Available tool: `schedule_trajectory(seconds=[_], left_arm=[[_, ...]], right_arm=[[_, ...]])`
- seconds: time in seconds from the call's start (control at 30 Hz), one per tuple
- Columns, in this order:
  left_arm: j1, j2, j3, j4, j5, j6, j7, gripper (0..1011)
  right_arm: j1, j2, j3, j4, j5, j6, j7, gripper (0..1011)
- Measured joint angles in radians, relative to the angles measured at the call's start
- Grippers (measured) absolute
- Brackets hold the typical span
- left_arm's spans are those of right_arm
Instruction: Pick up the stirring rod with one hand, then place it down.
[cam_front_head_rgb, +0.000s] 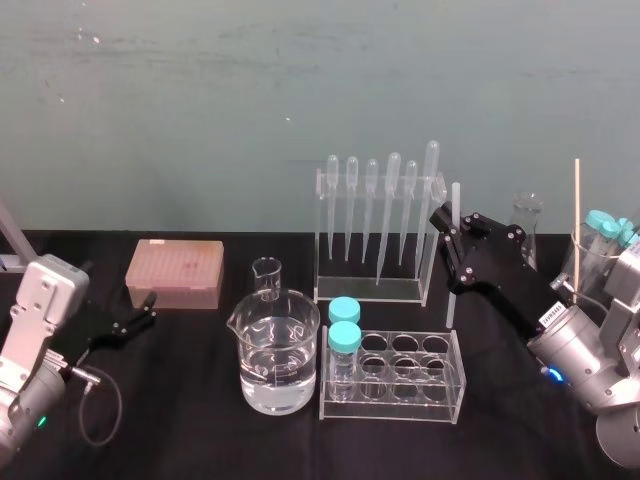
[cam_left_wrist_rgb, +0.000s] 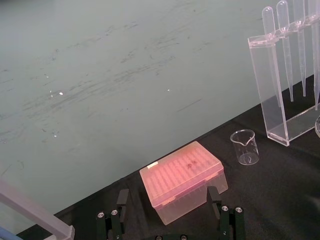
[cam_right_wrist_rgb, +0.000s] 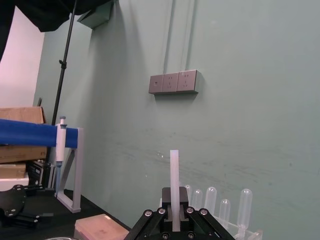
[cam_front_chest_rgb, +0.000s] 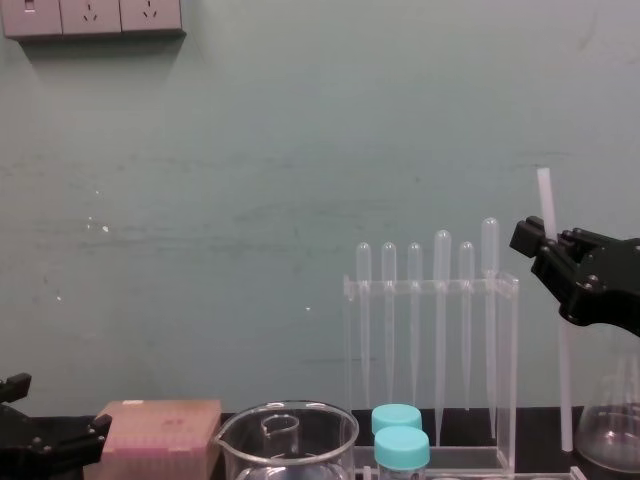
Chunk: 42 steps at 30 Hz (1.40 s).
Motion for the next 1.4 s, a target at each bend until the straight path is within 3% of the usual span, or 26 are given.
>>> schedule_trajectory(seconds=[0.77,1.4], left_arm=[[0.0,0.0,0.0,0.0,0.0,0.0,0.0,1000],[0.0,0.0,0.0,0.0,0.0,0.0,0.0,1000]], right_arm=[[-0.059,0.026,0.029,-0.102,0.001,0.116,0.059,66],[-0.044,0.025,-0.001,-0.059,0.003,0.164,0.106,66]])
